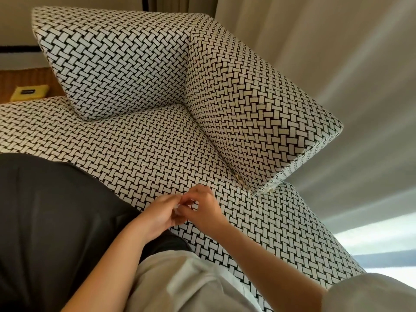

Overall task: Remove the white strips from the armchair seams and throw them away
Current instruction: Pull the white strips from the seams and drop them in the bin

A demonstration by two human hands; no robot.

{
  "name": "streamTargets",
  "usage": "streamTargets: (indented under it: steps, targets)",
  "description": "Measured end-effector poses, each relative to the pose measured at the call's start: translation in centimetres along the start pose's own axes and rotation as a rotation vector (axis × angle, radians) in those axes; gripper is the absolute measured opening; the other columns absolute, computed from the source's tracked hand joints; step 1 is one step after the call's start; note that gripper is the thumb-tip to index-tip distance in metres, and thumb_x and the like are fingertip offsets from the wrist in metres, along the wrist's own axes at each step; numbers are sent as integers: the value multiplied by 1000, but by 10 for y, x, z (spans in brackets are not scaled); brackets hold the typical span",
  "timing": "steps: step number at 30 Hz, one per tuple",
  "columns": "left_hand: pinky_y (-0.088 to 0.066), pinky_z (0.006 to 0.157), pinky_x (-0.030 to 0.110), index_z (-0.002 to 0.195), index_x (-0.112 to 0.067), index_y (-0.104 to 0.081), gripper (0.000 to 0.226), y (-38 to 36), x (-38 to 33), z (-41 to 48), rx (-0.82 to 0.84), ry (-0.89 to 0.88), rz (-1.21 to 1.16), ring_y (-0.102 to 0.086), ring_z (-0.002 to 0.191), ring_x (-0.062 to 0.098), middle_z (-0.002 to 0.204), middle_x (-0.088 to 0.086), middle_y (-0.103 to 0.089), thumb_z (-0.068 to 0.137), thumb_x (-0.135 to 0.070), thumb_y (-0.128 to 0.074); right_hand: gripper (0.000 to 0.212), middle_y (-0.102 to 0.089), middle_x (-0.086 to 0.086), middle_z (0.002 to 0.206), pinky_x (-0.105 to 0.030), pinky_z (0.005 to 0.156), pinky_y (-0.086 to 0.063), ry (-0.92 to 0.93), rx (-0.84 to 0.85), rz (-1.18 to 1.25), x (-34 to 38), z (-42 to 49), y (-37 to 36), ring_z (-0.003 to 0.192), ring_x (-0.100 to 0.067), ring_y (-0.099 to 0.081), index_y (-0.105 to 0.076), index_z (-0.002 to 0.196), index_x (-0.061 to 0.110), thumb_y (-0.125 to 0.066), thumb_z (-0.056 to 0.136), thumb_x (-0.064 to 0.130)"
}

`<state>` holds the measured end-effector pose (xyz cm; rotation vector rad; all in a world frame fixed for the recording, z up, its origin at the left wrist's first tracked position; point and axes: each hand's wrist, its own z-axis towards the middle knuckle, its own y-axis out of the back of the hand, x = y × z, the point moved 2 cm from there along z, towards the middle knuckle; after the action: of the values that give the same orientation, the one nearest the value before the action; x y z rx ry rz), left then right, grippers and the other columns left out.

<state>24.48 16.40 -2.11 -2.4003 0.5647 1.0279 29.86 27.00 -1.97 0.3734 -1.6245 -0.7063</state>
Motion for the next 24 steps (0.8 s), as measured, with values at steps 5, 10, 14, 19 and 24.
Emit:
streamTargets:
  steps: [5, 10, 14, 19, 24]
  targets:
    - [-33, 47, 22, 83, -3, -56, 28, 5, 4, 3, -11, 18, -9, -34, 46, 8, 53, -4, -38, 100, -15, -37, 24, -55, 9, 78, -10, 48, -41, -205, -104, 83, -26, -1, 28, 57, -1, -48, -57, 116, 14, -53, 92, 15]
    - [-31, 41, 20, 73, -8, -47, 32, 7, 3, 4, 1, 21, -24, -28, 39, 7, 47, -6, -31, 98, -25, -41, 38, -65, -6, 92, -19, 50, -41, -452, -162, -405, -77, 9, 74, 65, -12, -53, -41, 134, 12, -43, 96, 16]
    - [-31, 40, 20, 71, -9, -47, 34, 8, 3, 5, 8, 17, -42, -29, 38, 6, 46, -6, -32, 98, -27, -40, 39, -61, -7, 114, -25, 65, -44, -584, -81, -508, -87, 13, 75, 84, -16, -55, -39, 138, 21, -38, 99, 21]
    - [-32, 40, 20, 71, -8, -48, 33, 8, 2, 3, 18, 14, -40, -29, 39, 7, 48, -5, -30, 98, -26, -40, 32, -56, -16, 118, -32, 83, -46, -731, 104, -516, -85, 38, 74, 104, -27, -55, -44, 126, 4, -38, 95, 9]
    - [-33, 41, 21, 70, -9, -48, 34, 8, 1, -1, 17, -1, -43, -28, 40, 7, 48, -5, -30, 99, -25, -40, 34, -56, -21, 123, -22, 60, -42, -764, 163, -324, -73, 46, 81, 74, -19, -54, -48, 125, -3, -40, 95, 11]
